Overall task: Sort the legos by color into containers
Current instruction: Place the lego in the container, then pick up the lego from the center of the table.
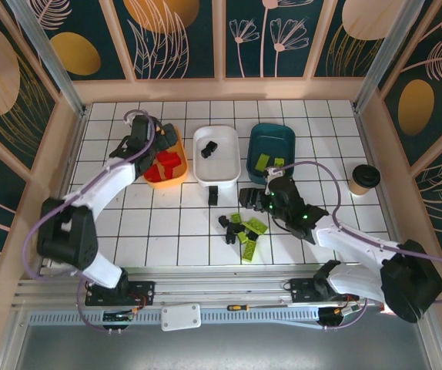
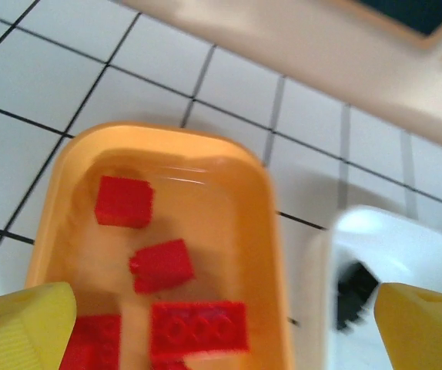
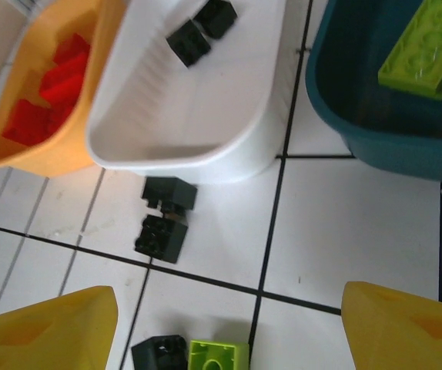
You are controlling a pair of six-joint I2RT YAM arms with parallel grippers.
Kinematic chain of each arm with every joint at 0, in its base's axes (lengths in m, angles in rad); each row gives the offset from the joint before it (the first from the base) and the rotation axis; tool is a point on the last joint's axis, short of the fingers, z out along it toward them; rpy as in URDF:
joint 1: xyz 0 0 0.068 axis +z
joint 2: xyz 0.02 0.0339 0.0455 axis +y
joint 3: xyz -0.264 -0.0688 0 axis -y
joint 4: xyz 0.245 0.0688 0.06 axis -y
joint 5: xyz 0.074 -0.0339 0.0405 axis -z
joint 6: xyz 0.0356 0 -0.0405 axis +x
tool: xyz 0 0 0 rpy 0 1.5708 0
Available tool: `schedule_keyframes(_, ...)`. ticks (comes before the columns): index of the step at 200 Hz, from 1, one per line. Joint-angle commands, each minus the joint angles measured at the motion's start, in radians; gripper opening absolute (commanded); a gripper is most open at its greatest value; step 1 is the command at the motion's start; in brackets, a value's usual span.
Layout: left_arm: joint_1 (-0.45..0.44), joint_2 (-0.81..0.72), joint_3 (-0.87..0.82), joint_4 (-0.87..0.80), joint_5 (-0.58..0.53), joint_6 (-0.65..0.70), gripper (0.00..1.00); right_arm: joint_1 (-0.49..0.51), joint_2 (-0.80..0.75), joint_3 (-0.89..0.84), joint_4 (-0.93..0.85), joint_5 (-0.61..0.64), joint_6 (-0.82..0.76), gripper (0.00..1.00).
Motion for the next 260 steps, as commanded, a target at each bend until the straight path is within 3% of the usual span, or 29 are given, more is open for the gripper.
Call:
schedule_keyframes(1,-0.074,-0.136,-0.155,0.081,0.069,-0.060,0.99,0.061,0.071,0.033,0.046,0.051,0.040,0.76)
schedule_keyframes(39,-0.129,-0.396,-0.463,0.162,0.105,-0.186,0.98,0.195,0.264,0.126,0.111,0.174,0.063,0.77)
schedule_keyframes(77,-0.132,-0.588,-0.603,0.144,0.100,-0.232,0.98,0.265,0.493,0.290,0.055,0.267,0.092,0.76)
schedule_keyframes(163,-0.131,-0.651,-0.685,0.134,0.121,-0.249,0.99,0.280,0.754,0.490,-0.065,0.338,0.118,0.56)
schedule_keyframes(218,-0.131,-0.651,-0.692,0.129,0.129,-0.237,0.98,0.282,0.694,0.423,0.017,0.261,0.059,0.29)
schedule_keyframes(260,-0.131,-0.632,-0.703,0.137,0.150,-0.225,0.99,0.280,0.457,0.305,0.115,0.076,-0.026,0.24)
